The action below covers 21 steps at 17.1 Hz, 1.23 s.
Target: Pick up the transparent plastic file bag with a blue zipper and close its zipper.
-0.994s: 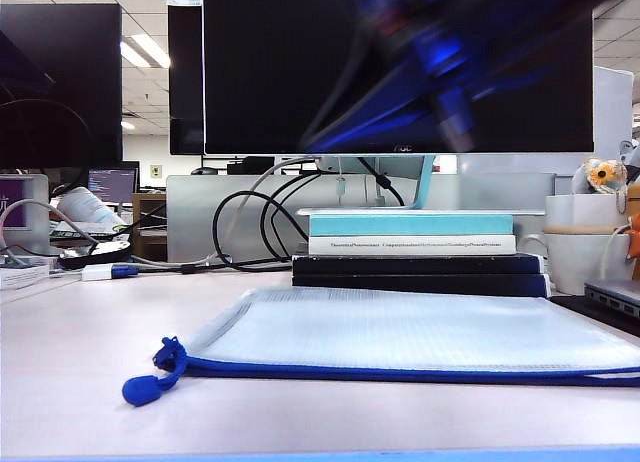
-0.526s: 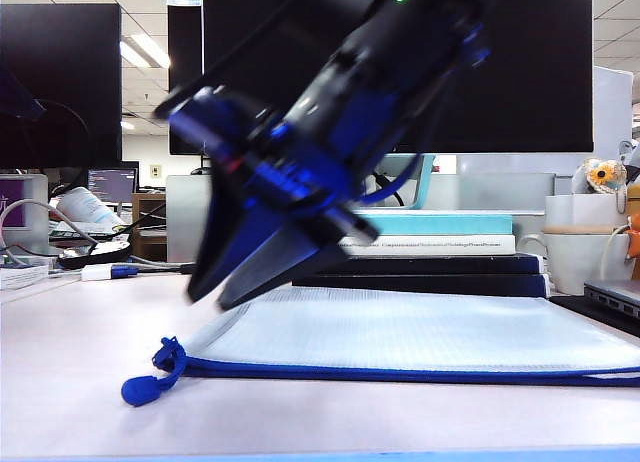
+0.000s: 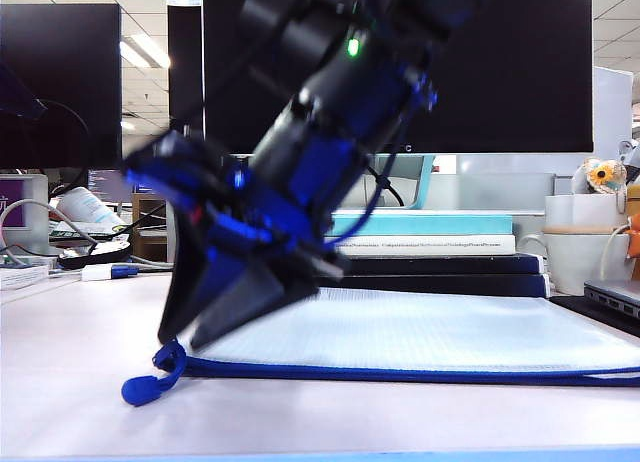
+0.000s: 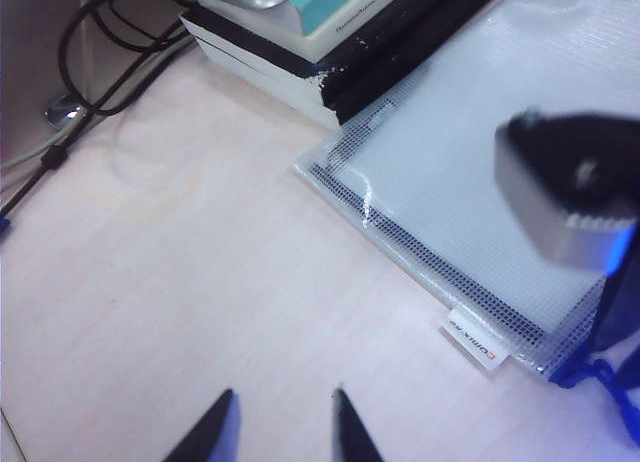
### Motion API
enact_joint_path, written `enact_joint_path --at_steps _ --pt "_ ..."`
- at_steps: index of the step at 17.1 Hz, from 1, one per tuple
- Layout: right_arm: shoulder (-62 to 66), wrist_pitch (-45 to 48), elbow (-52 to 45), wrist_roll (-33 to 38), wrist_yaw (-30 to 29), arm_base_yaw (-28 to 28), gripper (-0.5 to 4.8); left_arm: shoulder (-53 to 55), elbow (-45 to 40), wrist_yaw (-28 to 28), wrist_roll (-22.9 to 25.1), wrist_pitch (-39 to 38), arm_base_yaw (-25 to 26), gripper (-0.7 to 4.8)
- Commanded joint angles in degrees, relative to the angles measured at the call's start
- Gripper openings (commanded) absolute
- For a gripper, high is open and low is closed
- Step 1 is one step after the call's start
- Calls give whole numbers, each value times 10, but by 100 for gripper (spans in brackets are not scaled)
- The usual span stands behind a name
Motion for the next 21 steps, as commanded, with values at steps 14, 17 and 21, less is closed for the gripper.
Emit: enact_joint_path --at_steps 14,17,21 --pt "-29 -175 135 -107 56 11 -6 -1 3 99 53 3 0 475" --pt "-30 -271 205 -151 71 10 -6 -1 2 142 128 -10 0 479" --pt "-85 -327 239 -167 80 -7 -6 1 -1 127 200 -23 0 479"
